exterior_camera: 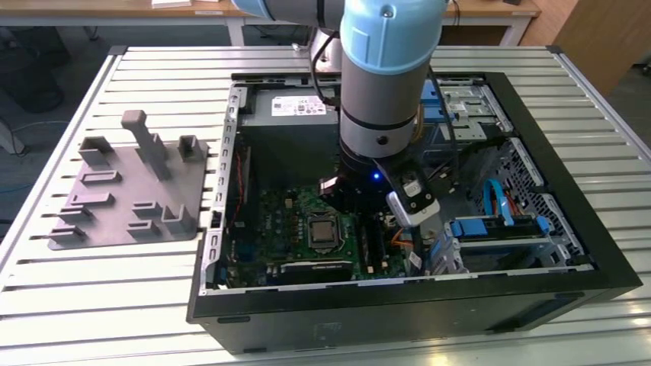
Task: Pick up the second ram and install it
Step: 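Insert the second ram into the second slot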
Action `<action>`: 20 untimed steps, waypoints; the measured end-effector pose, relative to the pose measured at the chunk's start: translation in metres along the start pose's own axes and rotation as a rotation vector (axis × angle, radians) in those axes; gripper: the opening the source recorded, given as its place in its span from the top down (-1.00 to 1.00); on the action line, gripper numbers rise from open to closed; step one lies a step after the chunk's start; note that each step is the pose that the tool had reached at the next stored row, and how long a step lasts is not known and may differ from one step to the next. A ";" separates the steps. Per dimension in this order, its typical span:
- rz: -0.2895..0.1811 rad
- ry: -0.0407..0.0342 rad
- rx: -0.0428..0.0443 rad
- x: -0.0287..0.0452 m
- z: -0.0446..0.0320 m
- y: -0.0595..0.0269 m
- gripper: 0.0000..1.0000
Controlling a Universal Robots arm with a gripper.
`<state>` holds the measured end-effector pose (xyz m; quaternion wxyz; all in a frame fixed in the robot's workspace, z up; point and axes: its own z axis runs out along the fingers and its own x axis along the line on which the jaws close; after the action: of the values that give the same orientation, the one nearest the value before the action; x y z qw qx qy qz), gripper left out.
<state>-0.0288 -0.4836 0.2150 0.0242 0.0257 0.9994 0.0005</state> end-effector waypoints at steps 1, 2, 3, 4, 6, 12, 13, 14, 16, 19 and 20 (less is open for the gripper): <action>0.000 -0.0001 0.0001 0.0000 -0.0002 0.0000 0.73; 0.000 0.0000 0.0001 0.0000 -0.0005 0.0001 0.73; 0.000 0.0000 0.0001 0.0000 -0.0010 0.0000 0.73; 0.000 0.0000 0.0001 -0.0001 -0.0015 0.0000 0.73; 0.000 -0.0001 0.0004 -0.0001 -0.0020 0.0000 0.73; -0.009 0.0051 0.0013 -0.0031 -0.0020 0.0001 0.73; -0.012 0.0055 0.0012 -0.0035 -0.0019 0.0002 0.73; -0.015 0.0058 0.0010 -0.0037 -0.0018 0.0002 0.73; -0.021 0.0065 0.0007 -0.0042 -0.0017 0.0002 0.73; -0.023 0.0072 0.0003 -0.0043 -0.0003 0.0002 0.73; -0.023 0.0074 0.0005 -0.0043 0.0005 0.0002 0.73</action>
<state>-0.0245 -0.4836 0.2147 0.0205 0.0140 0.9997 0.0001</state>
